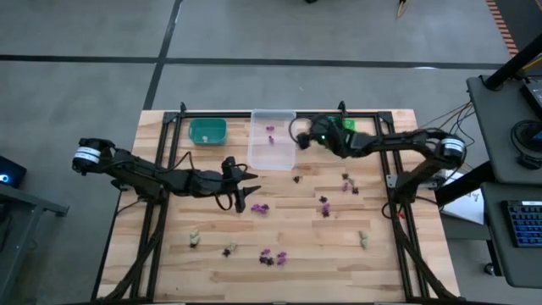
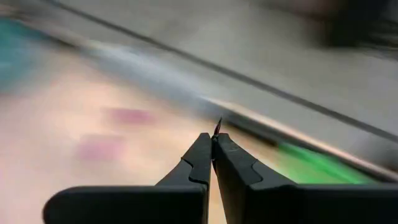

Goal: Sort Halloween decoration
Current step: Put the black spider toy into the green bin, then put the white skull toy into the light blue bin

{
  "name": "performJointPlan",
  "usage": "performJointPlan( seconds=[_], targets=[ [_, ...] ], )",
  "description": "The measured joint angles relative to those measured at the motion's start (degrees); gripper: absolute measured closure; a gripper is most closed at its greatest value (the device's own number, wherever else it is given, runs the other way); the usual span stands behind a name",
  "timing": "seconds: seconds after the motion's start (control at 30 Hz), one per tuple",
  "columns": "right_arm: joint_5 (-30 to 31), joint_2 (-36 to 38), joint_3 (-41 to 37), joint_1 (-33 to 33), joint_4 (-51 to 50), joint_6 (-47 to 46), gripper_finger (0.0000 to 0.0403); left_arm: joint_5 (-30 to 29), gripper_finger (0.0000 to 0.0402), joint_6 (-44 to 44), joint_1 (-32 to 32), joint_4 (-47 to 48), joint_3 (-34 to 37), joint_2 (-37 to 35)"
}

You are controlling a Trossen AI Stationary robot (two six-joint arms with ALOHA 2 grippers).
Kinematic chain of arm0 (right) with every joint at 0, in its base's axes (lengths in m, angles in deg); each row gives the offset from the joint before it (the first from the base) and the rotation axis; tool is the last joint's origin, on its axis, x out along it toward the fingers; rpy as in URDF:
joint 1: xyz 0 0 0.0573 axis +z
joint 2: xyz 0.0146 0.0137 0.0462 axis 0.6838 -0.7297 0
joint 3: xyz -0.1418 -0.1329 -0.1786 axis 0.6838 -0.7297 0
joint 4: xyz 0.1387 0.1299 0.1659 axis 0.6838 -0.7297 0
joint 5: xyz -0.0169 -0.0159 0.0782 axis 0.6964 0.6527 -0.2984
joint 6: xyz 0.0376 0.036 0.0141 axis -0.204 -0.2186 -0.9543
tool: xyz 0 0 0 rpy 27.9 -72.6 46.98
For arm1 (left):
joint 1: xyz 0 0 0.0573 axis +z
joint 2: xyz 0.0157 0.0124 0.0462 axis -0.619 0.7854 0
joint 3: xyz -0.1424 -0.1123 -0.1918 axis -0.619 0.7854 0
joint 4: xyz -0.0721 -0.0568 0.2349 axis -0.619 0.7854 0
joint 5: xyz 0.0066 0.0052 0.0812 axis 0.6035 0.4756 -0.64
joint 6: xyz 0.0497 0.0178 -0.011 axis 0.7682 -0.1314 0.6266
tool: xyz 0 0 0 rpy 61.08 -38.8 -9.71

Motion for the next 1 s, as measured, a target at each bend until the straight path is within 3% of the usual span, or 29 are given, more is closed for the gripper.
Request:
performJointPlan(
  seconds=[0.03,0.1,0.2,0.4,0.77,1.0],
  targets=[
    [3.55,1.03,1.46,-0.68,-8.3,-2.7,0.0394,0.01,0.0233,0.0,0.0,0.0,-0.16,0.0],
    [5.06,2.16,4.28,-2.39,-22.68,-8.9,0.0394,-0.01,0.0233,0.04,0.0,-0.1,-0.38,0.0],
    [4.27,2.37,6.68,-4.54,-33.09,-13.58,0.0394,-0.01,0.0233,0.46,0.05,-0.05,-0.62,-0.02],
    [0.07,2.2,7.92,-6.23,-34.51,-12.57,0.0376,-0.01,0.0233,0.31,0.09,-0.06,-0.71,-0.02],
    [-0.41,2.19,8.1,-6.28,-34.55,-12.03,0.029,-0.01,0.0233,-0.95,0.11,-0.02,-0.71,-0.02],
    [-3.23,2.88,8.1,-2.46,-34.53,-11.47,0.0271,0.01,0.0233,-3.13,0.09,2.43,-0.72,-0.02]
  ],
)
